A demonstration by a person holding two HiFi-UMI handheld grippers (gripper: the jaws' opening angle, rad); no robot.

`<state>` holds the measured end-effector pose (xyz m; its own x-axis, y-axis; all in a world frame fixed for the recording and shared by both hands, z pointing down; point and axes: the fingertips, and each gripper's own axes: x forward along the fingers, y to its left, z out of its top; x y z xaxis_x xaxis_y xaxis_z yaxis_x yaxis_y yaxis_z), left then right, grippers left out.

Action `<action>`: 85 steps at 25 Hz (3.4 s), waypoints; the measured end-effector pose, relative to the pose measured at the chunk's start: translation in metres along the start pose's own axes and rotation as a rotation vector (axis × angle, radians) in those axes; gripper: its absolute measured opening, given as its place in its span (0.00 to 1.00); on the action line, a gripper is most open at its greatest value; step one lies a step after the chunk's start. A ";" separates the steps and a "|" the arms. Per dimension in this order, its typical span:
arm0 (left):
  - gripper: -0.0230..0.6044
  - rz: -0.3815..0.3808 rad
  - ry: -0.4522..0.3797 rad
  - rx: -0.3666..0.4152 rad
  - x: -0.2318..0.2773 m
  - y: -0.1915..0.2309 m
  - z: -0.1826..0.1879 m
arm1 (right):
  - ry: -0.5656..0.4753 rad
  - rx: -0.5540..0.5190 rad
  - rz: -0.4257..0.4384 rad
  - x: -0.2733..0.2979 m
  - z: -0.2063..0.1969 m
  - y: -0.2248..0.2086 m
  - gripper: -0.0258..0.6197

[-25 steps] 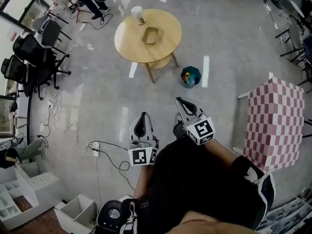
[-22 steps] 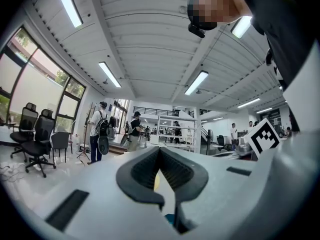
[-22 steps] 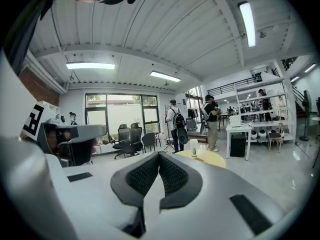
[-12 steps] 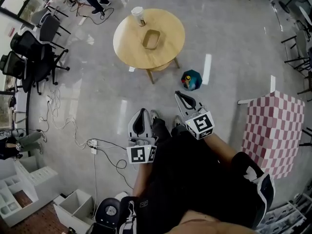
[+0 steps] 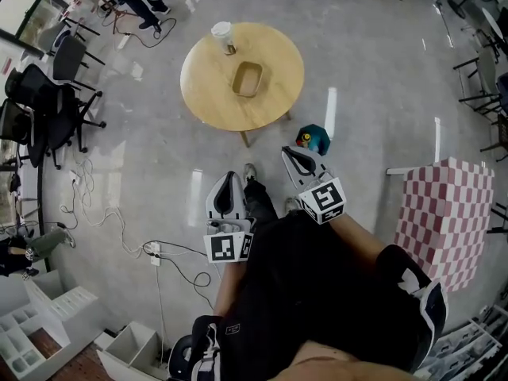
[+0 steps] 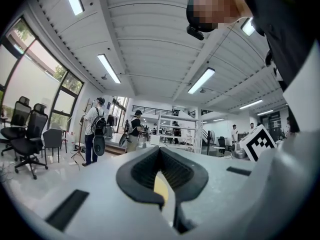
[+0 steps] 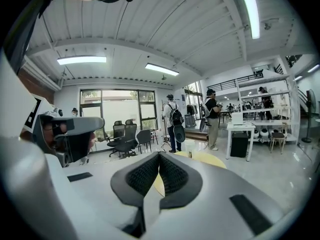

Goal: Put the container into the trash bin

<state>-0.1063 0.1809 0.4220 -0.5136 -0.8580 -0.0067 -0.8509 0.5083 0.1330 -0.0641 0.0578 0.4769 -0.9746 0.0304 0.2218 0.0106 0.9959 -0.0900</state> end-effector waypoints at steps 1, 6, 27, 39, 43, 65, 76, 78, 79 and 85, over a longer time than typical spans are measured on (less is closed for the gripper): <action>0.05 -0.006 0.000 -0.002 0.010 0.009 0.000 | 0.003 -0.002 -0.005 0.013 0.002 -0.004 0.08; 0.05 -0.038 0.020 -0.020 0.063 0.059 -0.001 | 0.033 0.003 -0.031 0.078 0.007 -0.022 0.08; 0.05 -0.174 0.138 -0.066 0.222 0.200 -0.019 | 0.586 -0.083 0.020 0.309 -0.139 -0.086 0.13; 0.05 -0.201 0.189 -0.105 0.259 0.231 -0.035 | 0.928 -0.314 0.119 0.377 -0.246 -0.111 0.25; 0.05 -0.194 0.205 -0.111 0.261 0.240 -0.042 | 1.003 -0.385 0.141 0.387 -0.273 -0.119 0.25; 0.05 -0.281 0.215 -0.132 0.266 0.224 -0.052 | 0.964 -0.378 0.076 0.363 -0.252 -0.120 0.10; 0.05 -0.462 0.227 -0.117 0.275 0.143 -0.055 | 0.770 -0.183 -0.147 0.268 -0.193 -0.137 0.10; 0.05 -0.496 0.220 -0.109 0.274 0.121 -0.052 | 0.718 -0.136 -0.210 0.243 -0.181 -0.145 0.10; 0.05 -0.512 0.217 -0.107 0.272 0.110 -0.051 | 0.692 -0.106 -0.243 0.229 -0.175 -0.149 0.10; 0.05 -0.605 0.212 -0.094 0.253 0.045 -0.049 | 0.534 0.058 -0.409 0.145 -0.149 -0.164 0.10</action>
<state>-0.2688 -0.0169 0.4751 0.0945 -0.9917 0.0874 -0.9649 -0.0696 0.2532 -0.1733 -0.0882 0.6687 -0.6534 -0.2948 0.6973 -0.3619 0.9306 0.0544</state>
